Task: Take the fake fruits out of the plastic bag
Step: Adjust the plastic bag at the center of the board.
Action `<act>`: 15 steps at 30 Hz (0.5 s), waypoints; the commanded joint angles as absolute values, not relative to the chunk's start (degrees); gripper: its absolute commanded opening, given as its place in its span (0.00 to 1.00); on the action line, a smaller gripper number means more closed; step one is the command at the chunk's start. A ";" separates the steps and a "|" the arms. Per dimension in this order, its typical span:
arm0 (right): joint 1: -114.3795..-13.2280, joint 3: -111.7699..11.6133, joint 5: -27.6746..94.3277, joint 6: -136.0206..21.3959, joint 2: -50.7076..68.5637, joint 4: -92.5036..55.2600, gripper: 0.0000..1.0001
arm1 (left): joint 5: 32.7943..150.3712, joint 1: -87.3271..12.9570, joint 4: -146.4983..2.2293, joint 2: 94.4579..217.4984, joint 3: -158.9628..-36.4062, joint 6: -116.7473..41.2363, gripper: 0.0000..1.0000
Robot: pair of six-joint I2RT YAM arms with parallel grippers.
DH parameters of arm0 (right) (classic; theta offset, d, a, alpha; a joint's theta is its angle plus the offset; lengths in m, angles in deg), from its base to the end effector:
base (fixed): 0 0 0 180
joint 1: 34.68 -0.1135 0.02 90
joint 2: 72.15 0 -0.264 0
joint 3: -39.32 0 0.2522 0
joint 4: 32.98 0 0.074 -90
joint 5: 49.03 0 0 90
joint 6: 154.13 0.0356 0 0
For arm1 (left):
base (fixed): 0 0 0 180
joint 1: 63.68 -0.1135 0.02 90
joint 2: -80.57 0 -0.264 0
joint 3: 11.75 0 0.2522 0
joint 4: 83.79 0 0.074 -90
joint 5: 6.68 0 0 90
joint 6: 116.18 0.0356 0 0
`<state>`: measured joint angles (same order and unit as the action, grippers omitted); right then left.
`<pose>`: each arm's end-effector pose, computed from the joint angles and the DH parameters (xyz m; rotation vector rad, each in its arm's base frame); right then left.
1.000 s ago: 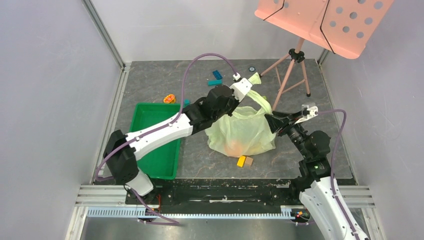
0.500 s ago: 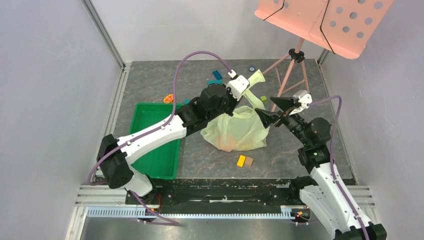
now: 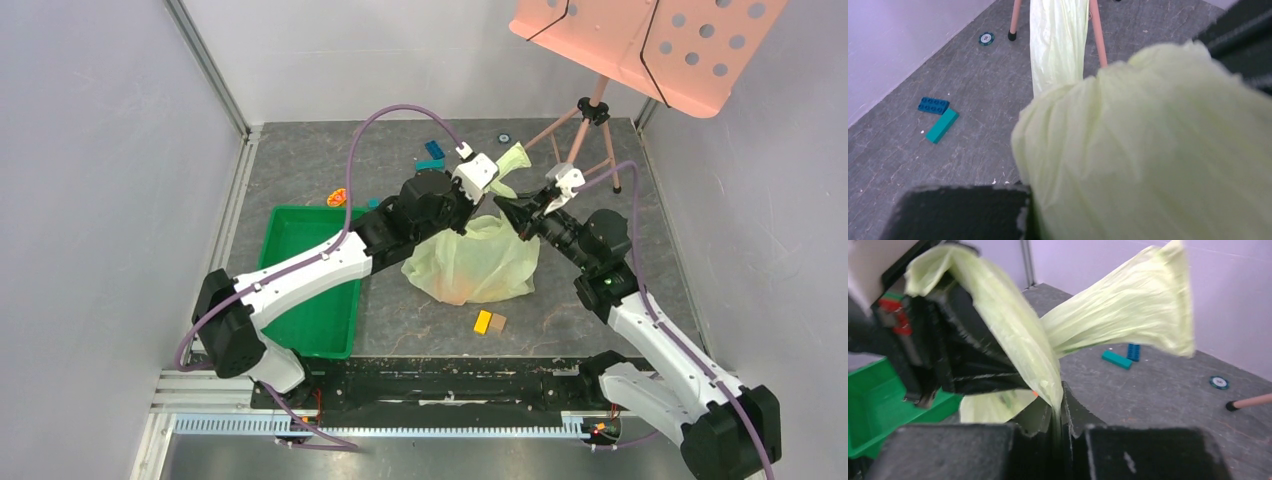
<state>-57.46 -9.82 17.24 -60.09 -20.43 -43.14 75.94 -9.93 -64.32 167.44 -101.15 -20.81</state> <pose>0.1918 0.0961 0.3234 -0.5772 1.3691 0.6779 0.2178 -0.2893 0.3564 0.8528 1.6865 -0.4619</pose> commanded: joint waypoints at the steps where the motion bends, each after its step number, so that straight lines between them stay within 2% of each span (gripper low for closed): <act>1: -57.70 -13.71 27.19 -58.90 -19.25 -44.32 0.00 | 75.28 -10.29 -68.55 163.92 -99.26 -23.15 0.02; 10: -57.70 -11.61 40.57 -51.36 -22.41 -44.09 0.00 | 77.20 -20.63 -73.64 157.85 -92.39 -37.02 0.02; 15: -57.70 -12.77 41.15 -45.64 -20.63 -47.44 0.00 | 80.09 -24.58 -75.74 157.13 -91.96 -40.91 0.02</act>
<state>-57.86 -10.98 36.89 -51.33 -21.52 -42.48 78.17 -22.71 -70.39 159.20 -91.97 -34.73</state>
